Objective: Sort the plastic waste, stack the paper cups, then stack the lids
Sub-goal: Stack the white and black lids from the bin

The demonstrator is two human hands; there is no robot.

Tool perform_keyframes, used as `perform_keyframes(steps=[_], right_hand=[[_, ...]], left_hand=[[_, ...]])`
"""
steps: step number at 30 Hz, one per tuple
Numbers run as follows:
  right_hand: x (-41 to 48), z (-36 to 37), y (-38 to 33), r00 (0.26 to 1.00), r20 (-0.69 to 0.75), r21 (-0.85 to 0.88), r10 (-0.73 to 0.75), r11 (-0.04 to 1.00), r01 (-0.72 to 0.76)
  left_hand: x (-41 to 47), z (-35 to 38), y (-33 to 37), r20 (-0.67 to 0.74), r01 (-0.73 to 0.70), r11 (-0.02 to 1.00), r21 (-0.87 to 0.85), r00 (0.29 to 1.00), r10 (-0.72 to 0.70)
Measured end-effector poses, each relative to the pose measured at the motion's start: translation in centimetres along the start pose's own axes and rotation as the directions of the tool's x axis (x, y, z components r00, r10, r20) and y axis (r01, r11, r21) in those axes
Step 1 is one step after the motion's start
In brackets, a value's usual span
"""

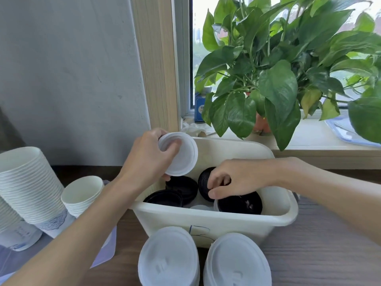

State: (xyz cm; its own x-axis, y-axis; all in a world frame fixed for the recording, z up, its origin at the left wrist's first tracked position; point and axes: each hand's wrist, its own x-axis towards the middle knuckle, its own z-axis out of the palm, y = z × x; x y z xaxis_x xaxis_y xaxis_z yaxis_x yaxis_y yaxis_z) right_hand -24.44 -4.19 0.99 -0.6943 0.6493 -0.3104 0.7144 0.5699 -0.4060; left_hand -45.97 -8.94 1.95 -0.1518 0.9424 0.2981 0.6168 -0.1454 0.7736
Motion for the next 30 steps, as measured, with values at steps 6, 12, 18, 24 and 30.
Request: perform_keyframes(steps=[6,12,18,24,30], right_hand=[[0.5,0.2,0.0,0.998,-0.047,-0.038,0.041,0.998,-0.043],[0.1,0.1,-0.7,0.981,0.15,-0.052,0.124,0.992,-0.118],[0.1,0.5,-1.5,0.96,0.248,0.008,0.127,0.991,-0.133],[-0.1,0.0,-1.3,0.932,0.318,0.147,0.176,0.962,-0.232],[-0.3,0.0,-1.3,0.889,0.407,0.197,0.211,0.93,-0.311]], left_hand=[[0.0,0.2,0.0,0.01,-0.009,1.0,-0.008,1.0,0.009],[-0.1,0.2,0.0,0.027,-0.011,1.0,-0.003,1.0,0.011],[-0.2,0.2,0.0,0.025,-0.015,1.0,0.007,1.0,0.015],[-0.3,0.1,0.1,0.024,-0.015,1.0,0.015,1.0,0.015],[-0.4,0.1,0.2,0.027,-0.02,1.0,0.02,0.999,0.02]])
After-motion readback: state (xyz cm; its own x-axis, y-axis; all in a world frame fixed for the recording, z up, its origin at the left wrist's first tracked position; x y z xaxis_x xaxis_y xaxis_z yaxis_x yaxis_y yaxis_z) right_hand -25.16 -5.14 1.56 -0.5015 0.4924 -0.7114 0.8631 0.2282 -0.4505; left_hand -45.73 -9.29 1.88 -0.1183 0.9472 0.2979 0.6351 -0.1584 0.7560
